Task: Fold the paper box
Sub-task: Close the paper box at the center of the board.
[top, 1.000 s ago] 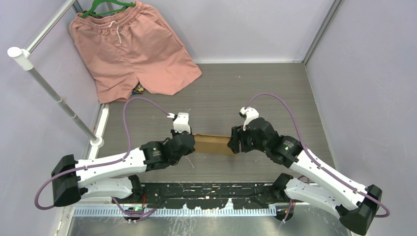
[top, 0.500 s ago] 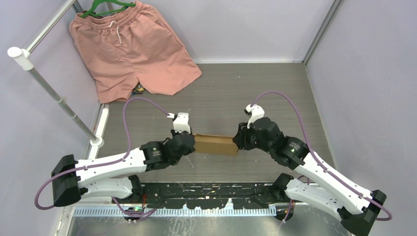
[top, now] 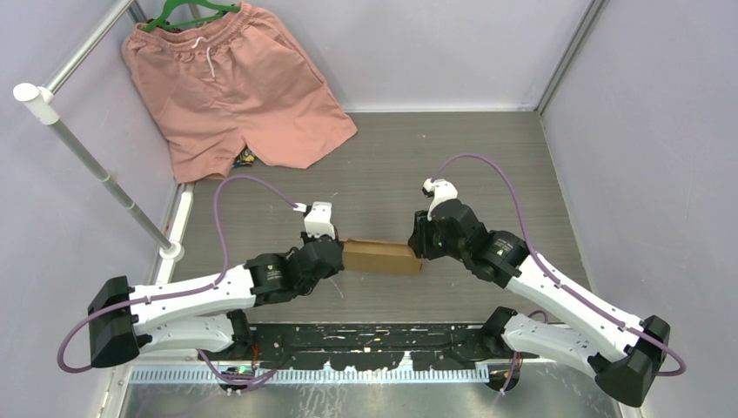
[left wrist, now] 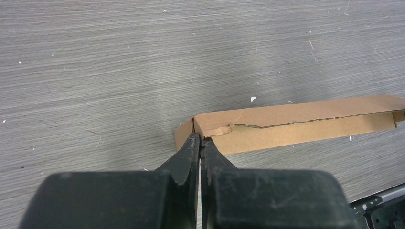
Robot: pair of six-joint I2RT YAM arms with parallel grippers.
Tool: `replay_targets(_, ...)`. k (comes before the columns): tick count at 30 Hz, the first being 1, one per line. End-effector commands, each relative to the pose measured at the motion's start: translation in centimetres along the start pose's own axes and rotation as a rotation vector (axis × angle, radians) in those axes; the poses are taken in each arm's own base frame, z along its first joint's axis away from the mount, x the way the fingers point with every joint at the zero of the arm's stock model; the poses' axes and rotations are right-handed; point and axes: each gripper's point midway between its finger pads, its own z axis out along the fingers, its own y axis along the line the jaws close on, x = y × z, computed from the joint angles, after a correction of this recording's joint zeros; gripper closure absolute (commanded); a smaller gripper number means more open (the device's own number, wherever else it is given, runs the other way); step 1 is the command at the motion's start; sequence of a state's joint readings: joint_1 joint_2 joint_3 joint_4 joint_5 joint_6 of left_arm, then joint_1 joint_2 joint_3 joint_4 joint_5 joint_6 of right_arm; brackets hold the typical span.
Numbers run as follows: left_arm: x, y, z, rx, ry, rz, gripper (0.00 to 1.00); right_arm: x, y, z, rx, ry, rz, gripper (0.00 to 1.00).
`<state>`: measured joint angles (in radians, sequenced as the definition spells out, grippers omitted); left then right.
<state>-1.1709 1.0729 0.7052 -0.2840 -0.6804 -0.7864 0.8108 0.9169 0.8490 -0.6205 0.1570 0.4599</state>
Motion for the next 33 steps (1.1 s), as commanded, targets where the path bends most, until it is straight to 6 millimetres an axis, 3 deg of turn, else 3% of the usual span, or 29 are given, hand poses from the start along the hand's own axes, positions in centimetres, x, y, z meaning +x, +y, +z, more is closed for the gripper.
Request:
replay_targets(1, 3.8, 1.4, -0.1, -0.024, 0.117, 0.062, 1.0, -2.5, 1.3, -0.6, -0.036, -0.08, 0.029, 0.66)
replay_targets(27, 3.8, 1.1, 0.5, -0.066, 0.141, 0.094, 1.0, 1.6, 0.4, 0.4, -0.047, 0.026, 0.001, 0.76)
replay_targets(33, 3.9, 1.1, 0.6, -0.074, 0.146, 0.095, 1.0, 2.7, 0.0, 0.4, -0.049, 0.043, -0.01, 0.9)
